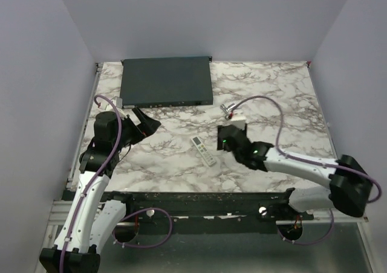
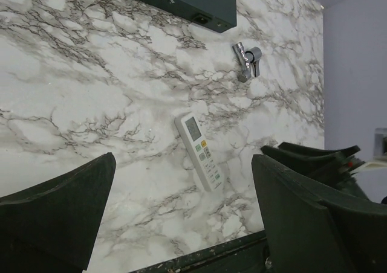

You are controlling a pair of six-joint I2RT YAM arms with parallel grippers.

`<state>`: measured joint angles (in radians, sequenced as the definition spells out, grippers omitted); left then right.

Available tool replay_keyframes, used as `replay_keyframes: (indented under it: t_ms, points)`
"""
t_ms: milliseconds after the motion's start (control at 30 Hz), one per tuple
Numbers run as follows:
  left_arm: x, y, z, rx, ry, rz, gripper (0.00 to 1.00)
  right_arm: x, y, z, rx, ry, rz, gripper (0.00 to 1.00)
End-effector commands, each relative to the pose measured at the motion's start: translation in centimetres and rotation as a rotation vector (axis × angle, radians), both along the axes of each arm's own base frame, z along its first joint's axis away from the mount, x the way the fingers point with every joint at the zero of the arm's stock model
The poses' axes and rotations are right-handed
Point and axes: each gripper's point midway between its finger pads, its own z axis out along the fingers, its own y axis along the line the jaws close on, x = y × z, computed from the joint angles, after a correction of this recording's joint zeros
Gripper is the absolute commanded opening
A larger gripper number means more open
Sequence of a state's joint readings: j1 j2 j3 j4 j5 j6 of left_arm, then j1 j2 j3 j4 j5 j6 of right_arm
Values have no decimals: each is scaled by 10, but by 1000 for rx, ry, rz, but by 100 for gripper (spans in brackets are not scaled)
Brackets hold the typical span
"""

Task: Load the batteries into the remote control
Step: Reset both arms

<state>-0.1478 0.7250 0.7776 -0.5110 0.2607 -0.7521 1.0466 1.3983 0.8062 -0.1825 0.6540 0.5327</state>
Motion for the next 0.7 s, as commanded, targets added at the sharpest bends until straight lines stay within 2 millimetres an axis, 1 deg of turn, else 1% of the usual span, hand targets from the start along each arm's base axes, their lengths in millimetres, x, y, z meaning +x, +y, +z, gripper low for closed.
replay_keyframes:
  t_ms: [0, 33, 100, 133, 167, 267, 333, 400, 433, 467, 600, 667]
  points:
    - [7, 11, 16, 44, -68, 47, 98, 23, -44, 31, 245, -55, -56, 68]
    - [8, 14, 13, 53, -64, 58, 99, 27, -60, 37, 271, -72, -80, 72]
    - [8, 18, 8, 68, -52, 78, 99, 31, -86, 41, 306, -86, -115, 77]
    - [8, 20, 5, 75, -45, 85, 98, 32, -97, 41, 327, -88, -136, 78]
    - [8, 21, 3, 85, -41, 90, 99, 32, -109, 36, 341, -81, -160, 79]
    - [8, 26, -6, 108, -30, 107, 99, 36, -143, 26, 403, -58, -257, 88]
    - [8, 29, -10, 120, -29, 117, 99, 36, -156, 19, 442, -40, -292, 93]
    - [7, 31, -12, 129, -36, 127, 99, 37, -163, 16, 474, -36, -311, 99]
    - [8, 33, -12, 135, -40, 135, 99, 36, -165, 13, 480, -29, -317, 100]
    - [8, 34, -13, 140, -44, 141, 98, 38, -165, 16, 490, -50, -316, 100]
    - [10, 40, -20, 156, -36, 170, 99, 43, -174, 15, 471, -70, -367, 100]
    - [11, 40, -19, 145, -45, 177, 98, 45, -177, 18, 464, -92, -380, 100]
